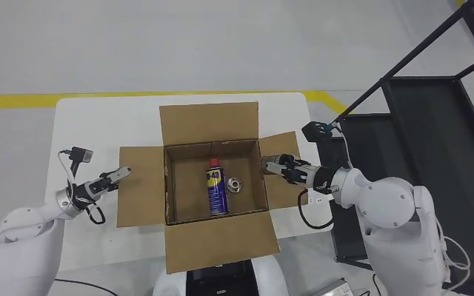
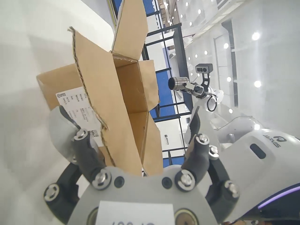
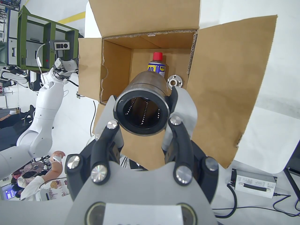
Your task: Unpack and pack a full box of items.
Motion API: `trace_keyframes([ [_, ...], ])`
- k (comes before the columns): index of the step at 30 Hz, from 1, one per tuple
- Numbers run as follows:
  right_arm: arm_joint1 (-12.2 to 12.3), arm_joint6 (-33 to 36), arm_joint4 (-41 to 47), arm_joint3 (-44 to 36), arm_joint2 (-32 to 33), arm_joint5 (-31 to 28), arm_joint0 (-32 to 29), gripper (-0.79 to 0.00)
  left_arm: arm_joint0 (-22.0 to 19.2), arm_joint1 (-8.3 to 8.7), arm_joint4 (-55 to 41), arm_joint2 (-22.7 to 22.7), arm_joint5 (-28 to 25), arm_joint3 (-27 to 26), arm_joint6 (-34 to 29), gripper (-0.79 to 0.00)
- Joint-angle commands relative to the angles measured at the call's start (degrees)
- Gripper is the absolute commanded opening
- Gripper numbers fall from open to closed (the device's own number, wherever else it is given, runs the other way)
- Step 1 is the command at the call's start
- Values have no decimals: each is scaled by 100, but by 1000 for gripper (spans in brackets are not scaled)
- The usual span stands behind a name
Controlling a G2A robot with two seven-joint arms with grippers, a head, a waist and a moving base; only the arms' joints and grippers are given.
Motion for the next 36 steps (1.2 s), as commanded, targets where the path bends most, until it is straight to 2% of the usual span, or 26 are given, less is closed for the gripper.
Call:
trace_keyframes([
  [1,0,0,0,0,0,0,0,-785,-68,17,21,102,-10,20,11,-785],
  [11,0,0,0,0,0,0,0,-785,-240,117,108,353,-26,154,27,-785],
  [18,0,0,0,0,0,0,0,-785,-341,131,-207,471,-283,283,284,-785],
  [26,0,0,0,0,0,0,0,-785,-423,149,-677,377,-754,478,756,-785],
  [36,0,0,0,0,0,0,0,-785,-464,208,-809,62,-1129,933,1176,-785],
])
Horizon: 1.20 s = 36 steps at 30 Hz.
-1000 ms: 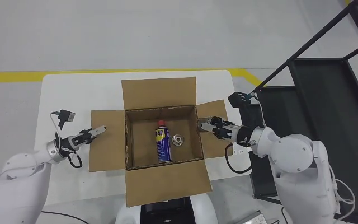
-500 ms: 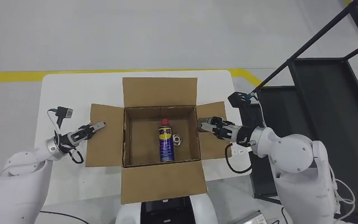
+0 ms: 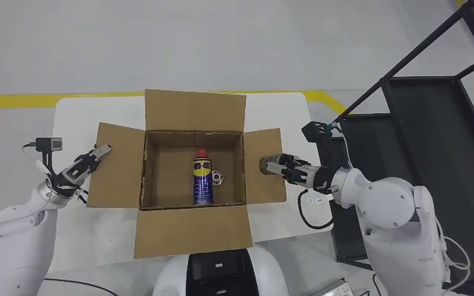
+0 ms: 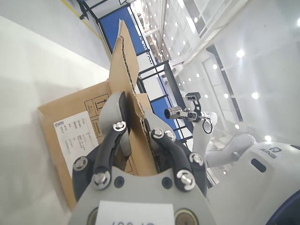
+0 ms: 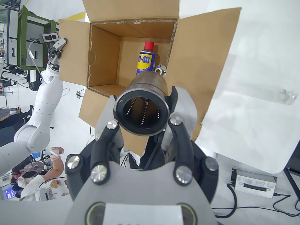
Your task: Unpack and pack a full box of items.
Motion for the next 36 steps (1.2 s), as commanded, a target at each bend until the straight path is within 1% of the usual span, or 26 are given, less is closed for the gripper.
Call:
trace_keyframes([
  [1,0,0,0,0,0,0,0,-785,2,2,-29,-25,-44,85,84,-785],
  [10,0,0,0,0,0,0,0,-785,5,16,61,3,-102,328,177,-785],
  [11,0,0,0,0,0,0,0,-785,12,22,41,-17,-71,338,186,-419],
  [12,0,0,0,0,0,0,0,-785,24,28,8,-42,-41,329,195,0],
  [15,0,0,0,0,0,0,0,-785,113,56,-180,-197,-89,212,194,0],
  [17,0,0,0,0,0,0,0,-785,208,74,-344,-366,-200,94,313,0],
  [21,0,0,0,0,0,0,0,-785,498,99,-719,-781,-429,-232,713,0],
  [24,0,0,0,0,0,0,0,-785,738,120,-828,-1005,-448,-497,796,0],
  [35,0,0,0,0,0,0,0,-785,758,123,-826,-1033,-461,-522,812,0],
  [36,-1,-76,10,21,-9,-23,-17,-785,758,123,-826,-1033,-461,-522,812,0],
])
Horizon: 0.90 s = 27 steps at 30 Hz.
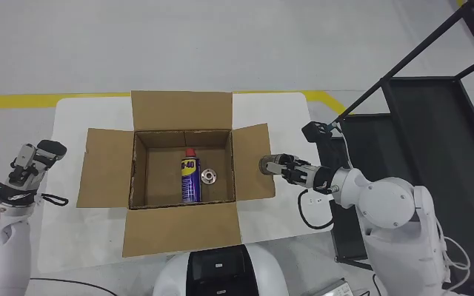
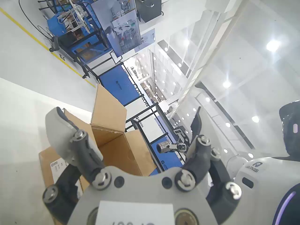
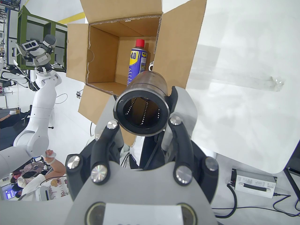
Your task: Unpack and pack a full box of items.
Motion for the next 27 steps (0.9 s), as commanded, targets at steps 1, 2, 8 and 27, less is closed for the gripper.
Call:
trace_keyframes([
  [1,2,-170,-3,48,-19,-39,-50,-785,0,0,0,0,0,0,0,0],
  [2,8,-237,-64,61,2,-30,-81,-785,0,0,0,0,0,0,0,0],
  [8,50,-515,-223,0,602,278,-389,-785,0,0,0,0,0,0,0,0],
  [27,43,-1449,-1771,2364,-277,1330,-31,-785,0,0,0,0,0,0,0,0],
])
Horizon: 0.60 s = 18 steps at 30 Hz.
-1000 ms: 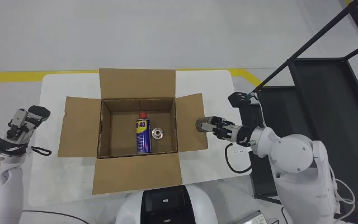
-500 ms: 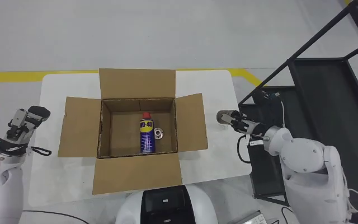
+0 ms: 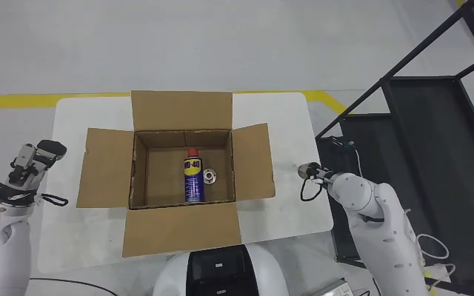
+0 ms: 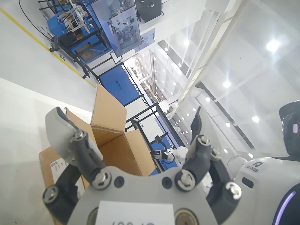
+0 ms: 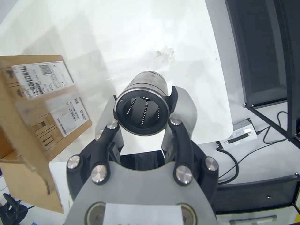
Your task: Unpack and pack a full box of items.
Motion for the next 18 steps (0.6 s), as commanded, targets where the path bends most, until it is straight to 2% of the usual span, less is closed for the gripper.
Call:
trace_keyframes([
  [1,-18,-191,40,257,-65,99,189,-785,0,0,0,0,0,0,0,0],
  [8,-70,-279,20,1223,-476,372,1128,-785,0,0,0,0,0,0,0,0],
  [18,-193,-538,351,2843,-985,378,2371,-785,0,0,0,0,0,0,0,0],
])
